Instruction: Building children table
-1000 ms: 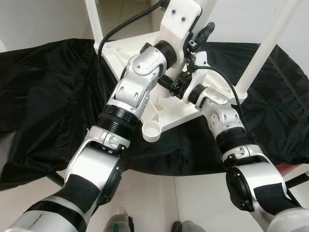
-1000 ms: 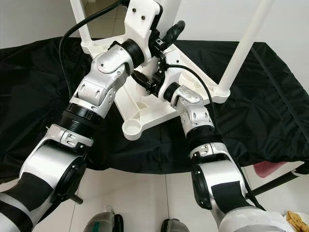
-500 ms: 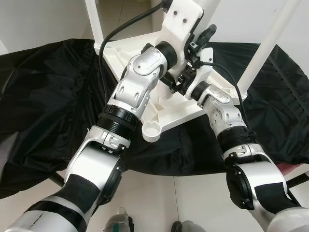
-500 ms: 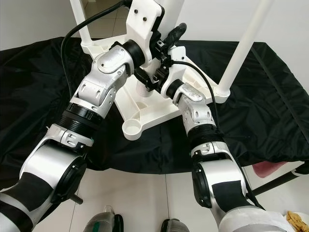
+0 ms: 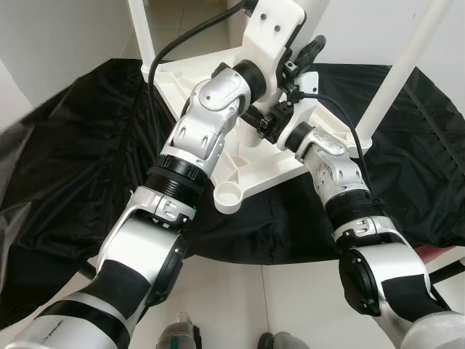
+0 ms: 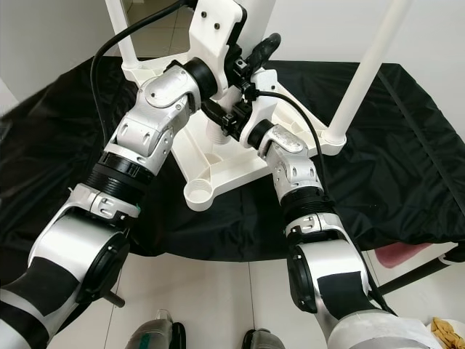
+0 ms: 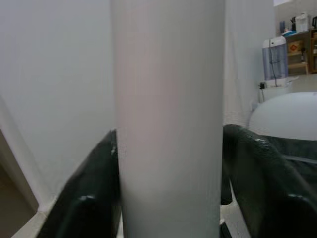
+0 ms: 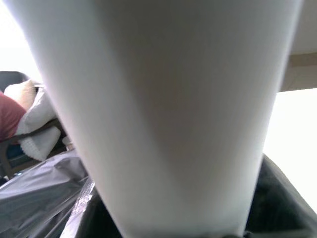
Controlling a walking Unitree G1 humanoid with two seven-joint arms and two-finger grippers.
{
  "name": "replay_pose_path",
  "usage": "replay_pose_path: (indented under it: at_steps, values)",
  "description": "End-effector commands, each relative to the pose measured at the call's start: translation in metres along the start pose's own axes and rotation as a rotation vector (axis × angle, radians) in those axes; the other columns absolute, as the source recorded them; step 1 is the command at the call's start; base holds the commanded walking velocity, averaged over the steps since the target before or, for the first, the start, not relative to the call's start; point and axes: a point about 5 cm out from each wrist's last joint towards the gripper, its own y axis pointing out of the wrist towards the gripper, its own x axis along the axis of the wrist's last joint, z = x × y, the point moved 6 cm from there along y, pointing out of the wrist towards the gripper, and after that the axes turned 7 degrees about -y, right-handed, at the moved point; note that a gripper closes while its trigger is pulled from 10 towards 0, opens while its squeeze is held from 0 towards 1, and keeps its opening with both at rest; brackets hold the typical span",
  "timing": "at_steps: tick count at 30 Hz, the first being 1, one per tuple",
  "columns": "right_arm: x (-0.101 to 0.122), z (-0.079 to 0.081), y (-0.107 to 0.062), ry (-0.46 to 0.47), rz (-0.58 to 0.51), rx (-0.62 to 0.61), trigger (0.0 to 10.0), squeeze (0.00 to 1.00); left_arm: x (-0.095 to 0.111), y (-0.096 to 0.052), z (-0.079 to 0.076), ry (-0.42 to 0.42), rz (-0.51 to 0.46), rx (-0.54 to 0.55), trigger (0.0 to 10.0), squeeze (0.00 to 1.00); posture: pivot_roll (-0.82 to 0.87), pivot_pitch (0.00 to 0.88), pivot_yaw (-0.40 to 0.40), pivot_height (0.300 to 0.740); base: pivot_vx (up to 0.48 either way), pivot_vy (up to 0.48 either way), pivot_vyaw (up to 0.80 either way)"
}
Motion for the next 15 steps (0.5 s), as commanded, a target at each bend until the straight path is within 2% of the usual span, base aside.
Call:
replay_pose_path:
  at_steps: [1,6,10,15]
  values:
    - [0.005,-0.002,0.001,-0.003,-0.013,-0.016,10.0,0.00,0.003,0.002,-0.003,-0.025,-0.004,-0.022,10.0,1.00,0.06,0.000,0.014,0.740,0.000,0.000,0.00]
    - [0.003,-0.008,-0.001,0.008,-0.004,-0.053,10.0,0.00,0.002,0.001,-0.004,-0.032,0.006,-0.039,10.0,1.00,0.06,0.000,0.010,0.740,0.000,0.000,0.00]
    - [-0.001,-0.022,-0.005,0.017,0.019,-0.133,10.0,0.00,0.000,-0.002,-0.005,-0.056,0.021,-0.066,10.0,1.00,0.06,0.001,0.013,0.740,0.000,0.000,0.00]
    - [-0.008,-0.037,-0.013,0.020,0.052,-0.218,10.0,0.00,-0.001,-0.008,0.002,-0.105,0.026,-0.057,10.0,1.00,0.06,0.016,0.012,0.740,0.000,0.000,0.00]
